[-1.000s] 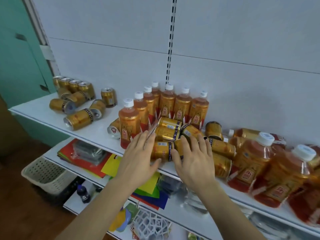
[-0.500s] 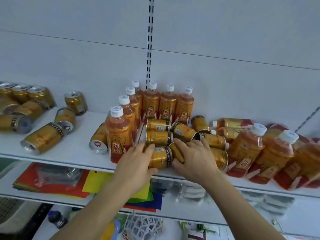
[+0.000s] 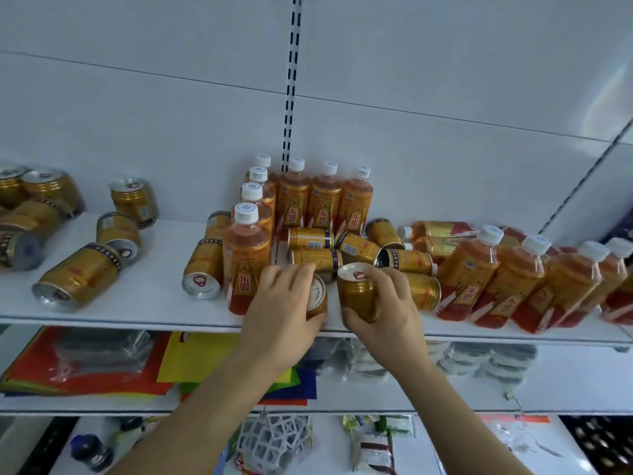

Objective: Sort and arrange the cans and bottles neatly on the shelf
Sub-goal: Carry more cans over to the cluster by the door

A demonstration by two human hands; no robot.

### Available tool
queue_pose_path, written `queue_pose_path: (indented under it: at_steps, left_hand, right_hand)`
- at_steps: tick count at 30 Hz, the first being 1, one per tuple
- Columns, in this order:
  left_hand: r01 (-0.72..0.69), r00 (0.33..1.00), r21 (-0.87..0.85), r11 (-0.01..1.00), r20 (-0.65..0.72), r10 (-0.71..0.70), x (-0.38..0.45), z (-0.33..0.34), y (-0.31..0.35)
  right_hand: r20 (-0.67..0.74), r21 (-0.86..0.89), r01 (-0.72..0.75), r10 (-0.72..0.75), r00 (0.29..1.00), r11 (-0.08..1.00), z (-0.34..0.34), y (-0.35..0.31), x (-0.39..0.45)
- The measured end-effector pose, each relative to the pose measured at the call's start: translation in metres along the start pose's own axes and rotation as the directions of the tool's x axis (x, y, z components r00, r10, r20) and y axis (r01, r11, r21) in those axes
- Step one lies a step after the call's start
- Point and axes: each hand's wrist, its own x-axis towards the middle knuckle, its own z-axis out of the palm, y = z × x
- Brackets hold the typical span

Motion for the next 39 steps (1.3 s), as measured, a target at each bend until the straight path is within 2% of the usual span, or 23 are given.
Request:
queue_pose_path:
  at_steps: [3,10,14,18,23,28,39]
  left_hand:
    - [0.001,1.0,0.01,1.0,-0.008,-0.001,0.002,0.007,0.005]
    - [0.122,0.992,-0.074,0.99,-0.031,-0.125,-0.001,0.027,0.017]
    - [0.19,0.977,-0.182,0.965,-0.061,-0.204,-0.007,0.026,0.02]
    - [0.218,0.96,-0.24,0.946,-0.124,-0.252,-0.026,0.007,0.011]
    - [0.222,0.929,-0.293,0.93,-0.226,-0.293,-0.055,-0.034,-0.02]
    - [0.26,0.888,-0.252,0.932,-0.317,-0.334,-0.09,-0.086,-0.078]
    - [0.397,0.833,-0.221,0.891,-0.32,-0.451,-0.184,-0.212,-0.231]
  right_hand:
    - [0.011,0.022,-0.036,0.035,0.999,0.999,0.007,0.003,-0.006]
    - [0.056,0.022,-0.024,0.023,0.998,0.999,0.014,0.005,-0.004]
    - [0.015,0.016,-0.037,0.036,0.999,0.999,0.009,0.006,-0.004]
    - [-0.055,0.088,0.051,-0.046,0.997,0.995,0.001,-0.01,-0.007]
    - [-0.101,0.163,0.192,-0.177,0.979,0.968,0.014,-0.067,-0.006]
    - [-0.076,0.251,0.284,-0.274,0.959,0.925,0.047,-0.142,-0.011]
    - [-0.04,0.347,0.328,-0.336,0.941,0.878,0.146,-0.335,-0.041]
